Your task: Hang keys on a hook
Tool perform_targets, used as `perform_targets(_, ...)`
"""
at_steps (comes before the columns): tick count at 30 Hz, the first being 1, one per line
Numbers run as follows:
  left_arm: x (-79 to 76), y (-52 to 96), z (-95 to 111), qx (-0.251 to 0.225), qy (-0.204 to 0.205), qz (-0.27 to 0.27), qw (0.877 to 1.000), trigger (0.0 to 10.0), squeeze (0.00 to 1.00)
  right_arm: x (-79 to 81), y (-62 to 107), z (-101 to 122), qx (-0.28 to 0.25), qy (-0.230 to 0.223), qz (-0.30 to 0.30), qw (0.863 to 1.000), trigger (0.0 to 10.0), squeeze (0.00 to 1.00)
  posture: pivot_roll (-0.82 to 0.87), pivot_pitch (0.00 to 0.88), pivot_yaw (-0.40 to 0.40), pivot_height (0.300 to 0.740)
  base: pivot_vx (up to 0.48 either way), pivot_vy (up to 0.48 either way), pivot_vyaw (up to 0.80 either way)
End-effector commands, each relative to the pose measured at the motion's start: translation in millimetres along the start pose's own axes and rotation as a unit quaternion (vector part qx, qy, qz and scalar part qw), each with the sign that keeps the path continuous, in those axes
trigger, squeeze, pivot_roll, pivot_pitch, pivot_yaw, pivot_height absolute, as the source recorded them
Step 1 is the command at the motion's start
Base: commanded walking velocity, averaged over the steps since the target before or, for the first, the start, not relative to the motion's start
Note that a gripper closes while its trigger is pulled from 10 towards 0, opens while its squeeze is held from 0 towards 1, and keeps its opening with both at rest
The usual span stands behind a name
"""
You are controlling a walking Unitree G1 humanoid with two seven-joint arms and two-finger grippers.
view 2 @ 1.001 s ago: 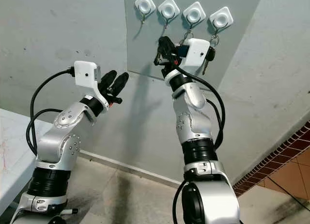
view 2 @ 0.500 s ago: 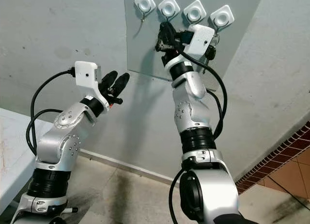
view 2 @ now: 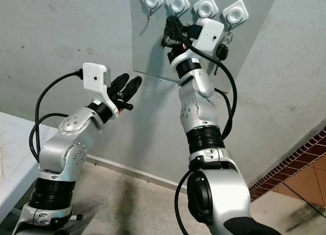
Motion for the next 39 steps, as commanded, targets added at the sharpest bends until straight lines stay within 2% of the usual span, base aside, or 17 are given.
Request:
perform_targets(1,-5.2,-0.2,6,-0.009,-0.004,-0.014,1.000,10.0,0.00,-0.9,-4.7,11,-0.022,-0.003,-0.005,1.000,10.0,0.00,0.18,0.068,-0.041,0.740,0.000,0.000,0.00)
perform_targets(5,-5.7,0.5,6,-0.007,-0.004,-0.015,1.000,10.0,0.00,-0.7,-5.3,16,-0.041,-0.045,0.003,0.998,10.0,0.00,0.18,0.071,-0.041,0.740,0.000,0.000,0.00)
perform_targets(14,-4.8,1.2,5,-0.006,-0.002,-0.013,1.000,10.0,0.00,3.7,-1.3,11,-0.039,-0.080,0.027,0.996,10.0,0.00,0.18,0.074,-0.040,0.740,0.000,0.000,0.00)
perform_targets(21,-4.7,1.2,6,-0.006,-0.001,-0.012,1.000,10.0,0.00,-5.4,-1.0,11,-0.042,-0.129,-0.006,0.991,10.0,0.00,0.18,0.076,-0.039,0.740,0.000,0.000,0.00)
perform_targets(39,-2.7,2.9,6,-0.004,0.003,-0.006,1.000,10.0,0.00,-11.5,7.4,-3,-0.041,-0.197,-0.045,0.978,10.0,0.00,0.19,0.080,-0.042,0.740,0.000,0.000,0.00)
Point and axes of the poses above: a point about 5 cm out from each wrist's last joint towards the gripper, its own y axis pointing back from the gripper into the wrist, its own z axis along the axis of the wrist's last joint, x = y × z, the point moved 2 cm from there along -y, pointing out of the wrist towards the gripper, and after that the axes turned 7 degrees about -y, right-handed, at the moved point
